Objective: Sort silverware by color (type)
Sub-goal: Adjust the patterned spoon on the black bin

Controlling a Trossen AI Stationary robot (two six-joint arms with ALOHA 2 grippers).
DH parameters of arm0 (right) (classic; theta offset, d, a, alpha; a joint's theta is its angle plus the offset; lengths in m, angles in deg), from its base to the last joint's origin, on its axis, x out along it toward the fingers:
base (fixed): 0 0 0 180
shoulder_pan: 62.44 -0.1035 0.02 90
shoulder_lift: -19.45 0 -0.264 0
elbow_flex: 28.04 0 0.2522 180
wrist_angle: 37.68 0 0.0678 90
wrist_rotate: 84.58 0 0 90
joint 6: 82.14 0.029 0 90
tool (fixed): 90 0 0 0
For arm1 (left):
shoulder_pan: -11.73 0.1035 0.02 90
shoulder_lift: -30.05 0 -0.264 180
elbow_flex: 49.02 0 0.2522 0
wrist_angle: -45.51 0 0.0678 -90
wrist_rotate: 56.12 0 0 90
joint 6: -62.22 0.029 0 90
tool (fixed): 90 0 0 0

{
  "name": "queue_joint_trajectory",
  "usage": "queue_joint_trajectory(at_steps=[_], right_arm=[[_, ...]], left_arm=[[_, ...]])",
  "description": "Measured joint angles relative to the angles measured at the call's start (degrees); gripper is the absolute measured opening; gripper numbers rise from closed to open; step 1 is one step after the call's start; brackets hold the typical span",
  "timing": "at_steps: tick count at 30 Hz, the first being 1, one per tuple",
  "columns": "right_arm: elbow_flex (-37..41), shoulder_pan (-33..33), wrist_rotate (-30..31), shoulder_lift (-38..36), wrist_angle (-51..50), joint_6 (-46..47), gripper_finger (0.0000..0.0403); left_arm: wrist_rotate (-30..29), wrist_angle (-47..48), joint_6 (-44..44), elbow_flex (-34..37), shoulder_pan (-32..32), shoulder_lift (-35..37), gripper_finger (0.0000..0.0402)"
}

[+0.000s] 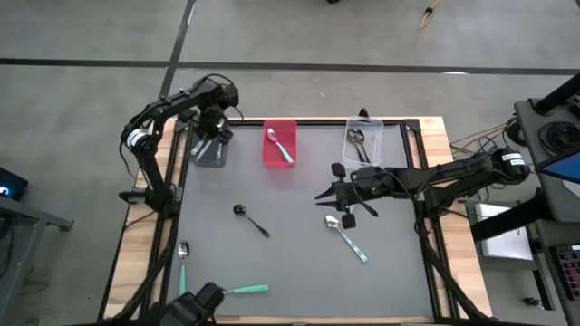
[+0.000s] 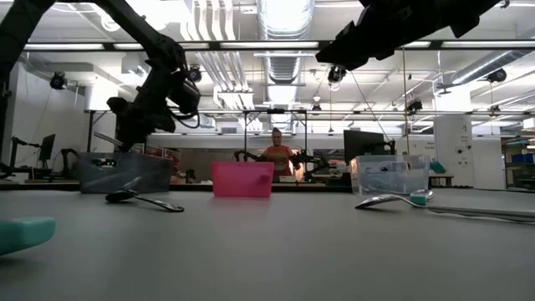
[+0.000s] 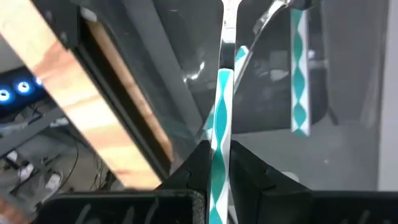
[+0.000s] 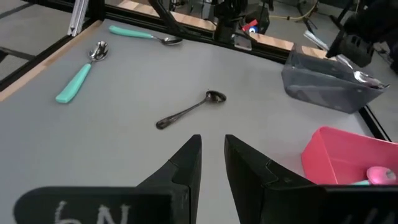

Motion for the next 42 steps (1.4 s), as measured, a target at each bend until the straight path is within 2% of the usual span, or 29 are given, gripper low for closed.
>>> queue_joint_trajectory(at_steps=[12, 18, 42], right_arm=[[0.0, 0.0, 0.02, 0.0, -0.05, -0.79, 0.0061], [0.0, -0.01, 0.02, 0.0, -0.04, -0.86, 0.0061], [-0.04, 0.01, 0.04, 0.0, 0.38, -0.85, 0.0061]], left_arm=[[0.03, -5.06, 1.67, 0.0, 0.04, 0.0, 0.0019], [0.0, -6.56, 2.31, 0.0, 0.04, -0.68, 0.0036], [1.6, -6.15, 2.75, 0.0, -0.26, -0.9, 0.0041]])
